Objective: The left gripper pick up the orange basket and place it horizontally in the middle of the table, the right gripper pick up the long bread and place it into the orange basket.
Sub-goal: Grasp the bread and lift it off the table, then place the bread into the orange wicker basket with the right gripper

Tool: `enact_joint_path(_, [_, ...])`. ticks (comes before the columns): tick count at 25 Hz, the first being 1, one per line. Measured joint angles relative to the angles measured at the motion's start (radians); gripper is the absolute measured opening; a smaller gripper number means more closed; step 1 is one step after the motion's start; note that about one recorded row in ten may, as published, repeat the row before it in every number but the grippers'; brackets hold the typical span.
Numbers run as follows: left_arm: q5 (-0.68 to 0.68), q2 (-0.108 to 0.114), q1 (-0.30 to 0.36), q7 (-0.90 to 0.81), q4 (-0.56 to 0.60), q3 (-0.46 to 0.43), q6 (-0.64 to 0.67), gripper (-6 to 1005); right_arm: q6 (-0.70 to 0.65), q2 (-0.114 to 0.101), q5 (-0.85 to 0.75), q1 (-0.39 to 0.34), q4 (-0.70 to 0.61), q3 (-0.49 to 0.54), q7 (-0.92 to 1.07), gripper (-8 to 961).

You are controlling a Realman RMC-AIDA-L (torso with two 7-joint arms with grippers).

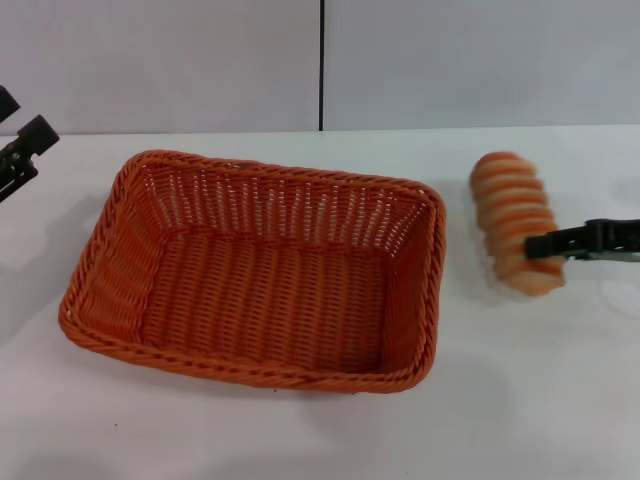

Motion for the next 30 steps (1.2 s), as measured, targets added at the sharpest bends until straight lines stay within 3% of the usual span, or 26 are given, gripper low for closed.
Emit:
enact_joint_path(7, [-0.018,-0.002,-0.004,-0.026,-0.002,0.000,0.013,697,-0.081,0.012,0.146,-0.117,-0.226,-0.044,0.025,344])
enact_joint_path(16, [-0.064,-0.004,0.007,-0.030,-0.055,-0.001,0.040,698,-0.194,0.011,0.205,-0.096,-0.451,-0.055,0.073,261])
enact_joint_path(23, [-0.076,-0.003,0.004,-0.030,-0.080,-0.001,0.038,698,-0.246,-0.003,0.241,0.016,-0.343,-0.099,0.013,215])
enact_joint_path(27, [-0.076,-0.003,0.004,-0.030,-0.080,-0.001,0.038,698,-0.294,-0.010,0.238,0.143,-0.166,-0.185,-0.060,209])
enact_joint_path(30, [-0.076,-0.004,-0.002,-0.030,-0.091,-0.001,0.034,699,-0.301,-0.017,0.234,0.182,-0.098,-0.220,-0.080,206])
